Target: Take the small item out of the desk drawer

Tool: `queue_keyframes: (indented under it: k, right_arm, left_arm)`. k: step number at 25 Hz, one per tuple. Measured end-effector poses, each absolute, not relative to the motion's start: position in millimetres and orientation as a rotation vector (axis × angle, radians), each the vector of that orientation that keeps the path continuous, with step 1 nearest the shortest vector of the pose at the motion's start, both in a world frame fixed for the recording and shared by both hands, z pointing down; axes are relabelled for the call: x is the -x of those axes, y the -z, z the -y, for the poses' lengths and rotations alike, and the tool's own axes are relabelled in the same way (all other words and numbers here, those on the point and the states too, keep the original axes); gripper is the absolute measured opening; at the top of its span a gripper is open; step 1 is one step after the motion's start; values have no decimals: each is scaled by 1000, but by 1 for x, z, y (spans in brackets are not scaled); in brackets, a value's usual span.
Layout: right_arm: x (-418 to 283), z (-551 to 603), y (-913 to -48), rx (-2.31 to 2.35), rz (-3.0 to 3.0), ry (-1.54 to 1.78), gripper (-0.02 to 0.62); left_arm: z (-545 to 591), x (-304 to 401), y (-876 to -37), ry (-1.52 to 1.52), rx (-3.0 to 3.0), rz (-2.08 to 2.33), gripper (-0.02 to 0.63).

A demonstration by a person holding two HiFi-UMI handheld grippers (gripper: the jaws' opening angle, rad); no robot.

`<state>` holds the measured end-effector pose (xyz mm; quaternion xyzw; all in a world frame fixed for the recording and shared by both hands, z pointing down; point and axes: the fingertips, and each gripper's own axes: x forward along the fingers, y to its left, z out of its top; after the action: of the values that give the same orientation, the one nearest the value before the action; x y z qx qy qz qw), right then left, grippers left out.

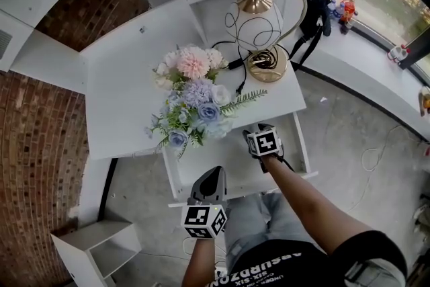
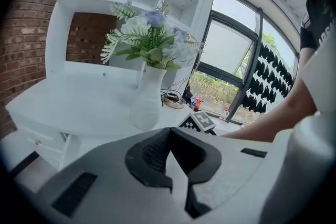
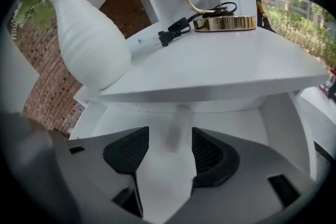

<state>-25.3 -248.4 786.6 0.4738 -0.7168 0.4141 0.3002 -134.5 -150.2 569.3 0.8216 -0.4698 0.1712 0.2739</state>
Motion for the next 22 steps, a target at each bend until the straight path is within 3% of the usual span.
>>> queue_keyframes:
  k: [17,22]
  right_arm:
    - [25,249,-822,-1246,1813,-1075,238]
    - [27,247,-824,-1255,1812,-1088,190]
  left_arm:
    - [149,141,-578,-461,-2189,1253,3]
    - [150,145,-580,-463,-2180,1255,3]
